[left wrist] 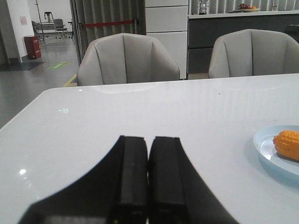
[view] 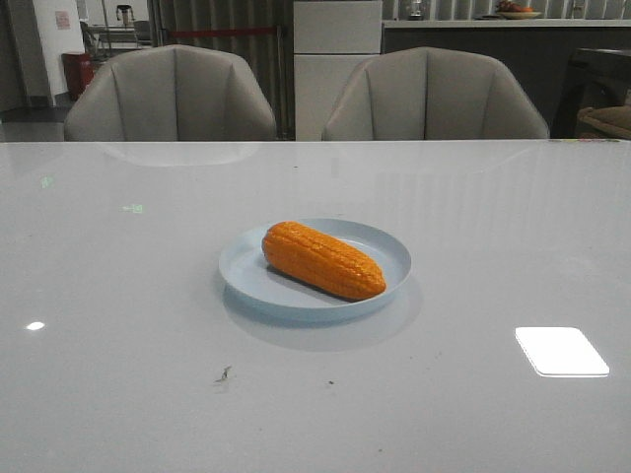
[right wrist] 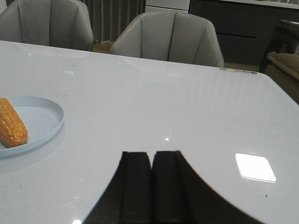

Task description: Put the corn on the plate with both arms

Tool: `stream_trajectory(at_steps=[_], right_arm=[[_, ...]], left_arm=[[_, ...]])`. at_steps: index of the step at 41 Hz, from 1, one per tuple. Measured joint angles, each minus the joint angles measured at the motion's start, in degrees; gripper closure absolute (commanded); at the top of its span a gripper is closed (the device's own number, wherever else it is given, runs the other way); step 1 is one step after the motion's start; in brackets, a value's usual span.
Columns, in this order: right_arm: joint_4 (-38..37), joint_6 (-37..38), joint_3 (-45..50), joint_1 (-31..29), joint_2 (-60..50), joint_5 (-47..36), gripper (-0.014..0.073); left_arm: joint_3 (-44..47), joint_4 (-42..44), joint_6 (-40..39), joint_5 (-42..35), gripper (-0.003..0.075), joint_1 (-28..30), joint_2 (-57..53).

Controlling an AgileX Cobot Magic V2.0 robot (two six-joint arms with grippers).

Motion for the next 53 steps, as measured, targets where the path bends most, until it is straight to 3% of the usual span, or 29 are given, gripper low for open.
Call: stream_trajectory(at_steps=[53], right_arm=[[0.0, 0.12, 0.37, 0.0, 0.0, -0.14, 0.0566]], left_arm=[[0.0, 0.0, 0.0, 0.35, 0.0624, 0.0, 0.0]])
